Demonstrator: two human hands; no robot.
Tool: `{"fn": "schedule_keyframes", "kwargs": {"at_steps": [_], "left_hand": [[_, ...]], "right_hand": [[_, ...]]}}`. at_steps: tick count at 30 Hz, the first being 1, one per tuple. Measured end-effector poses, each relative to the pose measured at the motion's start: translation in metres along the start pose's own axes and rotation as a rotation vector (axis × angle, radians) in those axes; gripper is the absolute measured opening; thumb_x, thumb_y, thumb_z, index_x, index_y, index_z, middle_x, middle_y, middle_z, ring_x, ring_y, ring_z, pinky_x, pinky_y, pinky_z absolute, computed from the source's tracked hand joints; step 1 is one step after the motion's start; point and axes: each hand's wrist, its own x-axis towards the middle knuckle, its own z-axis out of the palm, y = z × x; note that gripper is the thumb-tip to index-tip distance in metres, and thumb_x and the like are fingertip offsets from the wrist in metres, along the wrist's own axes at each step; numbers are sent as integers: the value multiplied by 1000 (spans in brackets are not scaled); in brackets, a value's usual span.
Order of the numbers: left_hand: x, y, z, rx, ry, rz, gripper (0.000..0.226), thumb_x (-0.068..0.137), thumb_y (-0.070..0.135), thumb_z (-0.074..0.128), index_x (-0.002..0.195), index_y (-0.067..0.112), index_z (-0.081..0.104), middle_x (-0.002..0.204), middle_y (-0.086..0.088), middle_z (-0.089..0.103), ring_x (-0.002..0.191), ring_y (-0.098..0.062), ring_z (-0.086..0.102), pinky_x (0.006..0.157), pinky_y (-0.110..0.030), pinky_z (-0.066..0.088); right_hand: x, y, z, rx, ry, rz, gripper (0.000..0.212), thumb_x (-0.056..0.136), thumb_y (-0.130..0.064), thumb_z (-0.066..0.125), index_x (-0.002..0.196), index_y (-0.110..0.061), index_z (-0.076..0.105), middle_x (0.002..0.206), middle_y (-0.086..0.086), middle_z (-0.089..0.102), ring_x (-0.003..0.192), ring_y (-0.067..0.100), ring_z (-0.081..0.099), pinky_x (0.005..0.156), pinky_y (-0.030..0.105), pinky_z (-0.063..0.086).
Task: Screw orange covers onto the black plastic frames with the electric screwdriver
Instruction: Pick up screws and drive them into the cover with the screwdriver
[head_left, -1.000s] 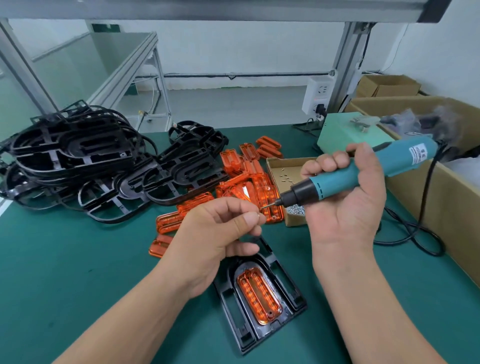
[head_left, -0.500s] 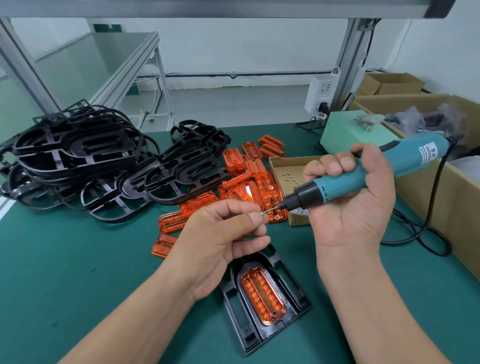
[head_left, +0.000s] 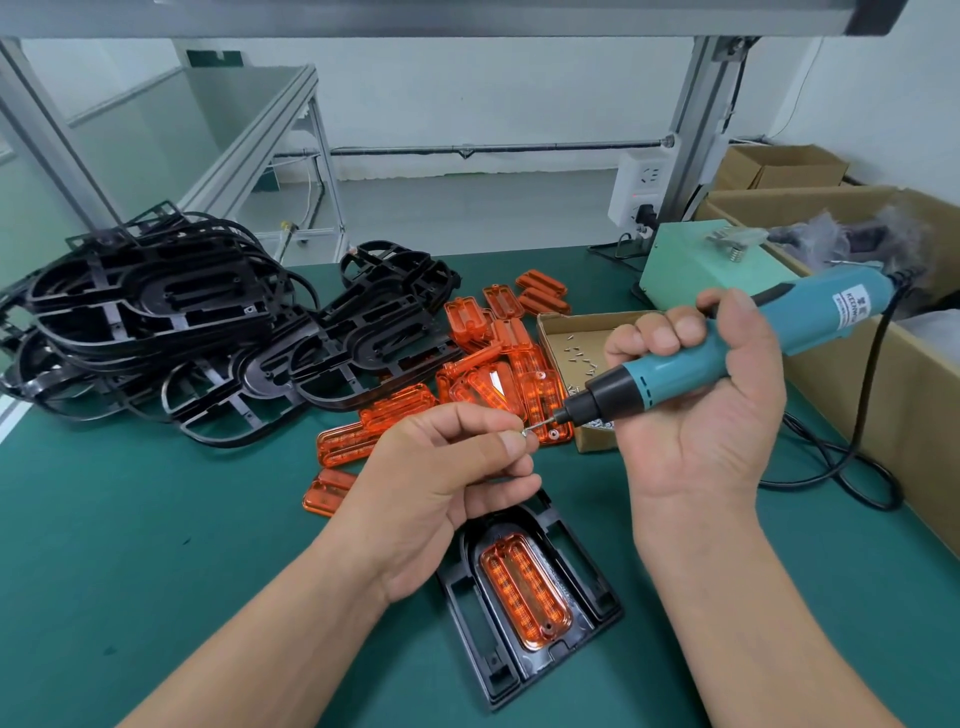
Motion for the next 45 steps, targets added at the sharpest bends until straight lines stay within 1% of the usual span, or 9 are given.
{"fn": "schedule_keyframes", "kwargs": {"at_steps": [4, 9, 15, 19, 27, 34, 39, 45], "left_hand": [[0, -2, 0, 6, 11, 15, 15, 76, 5, 84, 91, 5, 79, 91, -21, 74, 77, -23, 72, 73, -31, 63], [0, -5, 1, 61, 45, 80, 19, 73, 10, 87, 90, 5, 80, 88, -20, 74, 78, -25, 73, 74, -31, 63], [0, -8, 1, 97, 70, 144, 16, 74, 10, 85, 89, 7, 81, 90, -21, 74, 78, -24, 74, 75, -32, 63], [1, -7, -1, 73, 36, 114, 15, 78, 9, 85, 92, 6, 81, 93, -21, 74, 78, -23, 73, 76, -33, 63], [2, -7, -3, -32, -24, 26, 14, 81, 6, 80, 95, 7, 81, 95, -20, 74, 78, -20, 73, 75, -31, 63], [2, -7, -2, -49, -38, 2, 14, 81, 6, 80, 94, 8, 81, 95, -19, 74, 78, -20, 73, 74, -31, 64], [2, -10, -2, 14, -5, 71, 22, 73, 12, 86, 94, 7, 81, 93, -20, 74, 79, -22, 74, 76, -32, 64], [3, -12, -4, 151, 56, 186, 15, 78, 10, 84, 93, 10, 82, 89, -18, 76, 79, -26, 76, 75, -32, 63]], "right_hand": [[-1, 0, -1, -32, -13, -7, 12, 103, -16, 58, 91, -16, 60, 74, -3, 51, 66, 13, 47, 73, 30, 45], [-2, 1, -1, -63, -22, -16, 11, 104, -18, 59, 93, -18, 60, 75, -4, 51, 67, 13, 49, 73, 30, 48], [-2, 0, -1, -58, 9, -12, 16, 106, -18, 59, 90, -18, 60, 76, -4, 51, 68, 12, 49, 75, 29, 47], [-3, 1, -1, -44, 19, -3, 19, 106, -18, 59, 87, -18, 62, 75, -4, 52, 68, 12, 49, 76, 29, 47], [-3, -2, -2, -32, -36, -24, 19, 106, -17, 55, 89, -17, 63, 75, -4, 53, 67, 12, 50, 74, 29, 47], [-3, -4, -3, -46, -67, -26, 14, 105, -17, 57, 92, -17, 62, 75, -3, 52, 68, 13, 49, 76, 30, 46], [-4, -4, -2, -74, -49, -24, 13, 105, -18, 58, 92, -18, 62, 75, -4, 52, 68, 12, 49, 76, 30, 47], [-8, 2, -1, -114, -24, -21, 12, 107, -23, 60, 95, -20, 61, 77, -4, 53, 71, 11, 50, 78, 29, 47]]}}
